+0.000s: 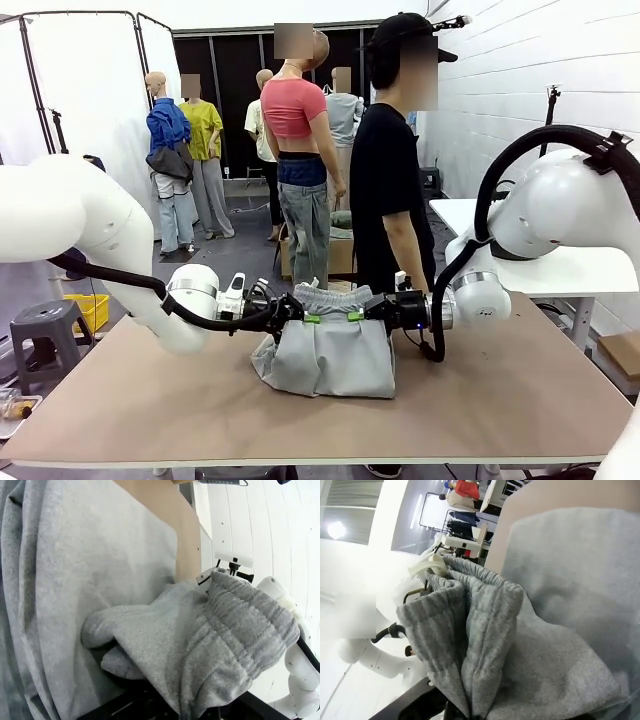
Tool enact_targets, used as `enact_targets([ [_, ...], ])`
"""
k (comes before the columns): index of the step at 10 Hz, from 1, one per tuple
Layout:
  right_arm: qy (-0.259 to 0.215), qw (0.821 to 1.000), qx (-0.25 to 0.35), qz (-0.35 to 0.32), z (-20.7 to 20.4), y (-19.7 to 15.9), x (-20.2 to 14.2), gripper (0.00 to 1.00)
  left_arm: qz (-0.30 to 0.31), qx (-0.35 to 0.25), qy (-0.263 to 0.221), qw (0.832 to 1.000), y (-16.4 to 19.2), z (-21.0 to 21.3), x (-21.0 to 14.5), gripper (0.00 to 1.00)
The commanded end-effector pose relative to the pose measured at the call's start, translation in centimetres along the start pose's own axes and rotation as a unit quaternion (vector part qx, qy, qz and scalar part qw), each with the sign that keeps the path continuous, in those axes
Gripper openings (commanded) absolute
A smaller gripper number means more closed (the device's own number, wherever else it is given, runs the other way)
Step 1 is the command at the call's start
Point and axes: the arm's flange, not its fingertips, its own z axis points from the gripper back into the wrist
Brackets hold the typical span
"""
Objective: Fold the training pants.
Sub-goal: Fold the Training pants in half.
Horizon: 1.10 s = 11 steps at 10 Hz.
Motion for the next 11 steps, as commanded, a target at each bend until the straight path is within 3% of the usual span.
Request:
enact_targets([
  [1,-0.037,0.999,-0.005,-0.011,1.5,-0.6,2.5,0.0,-0.006,0.03,-0.013,0.999,0.5,1.2,2.5,0.0],
  [5,-0.053,0.998,-0.029,-0.008,2.2,-1.3,5.0,0.0,-0.012,0.052,-0.019,0.998,1.0,1.0,5.0,0.0],
  [11,-0.069,0.997,-0.043,-0.015,2.8,-2.5,6.4,0.0,0.004,0.069,-0.033,0.997,2.8,1.0,6.2,0.0],
])
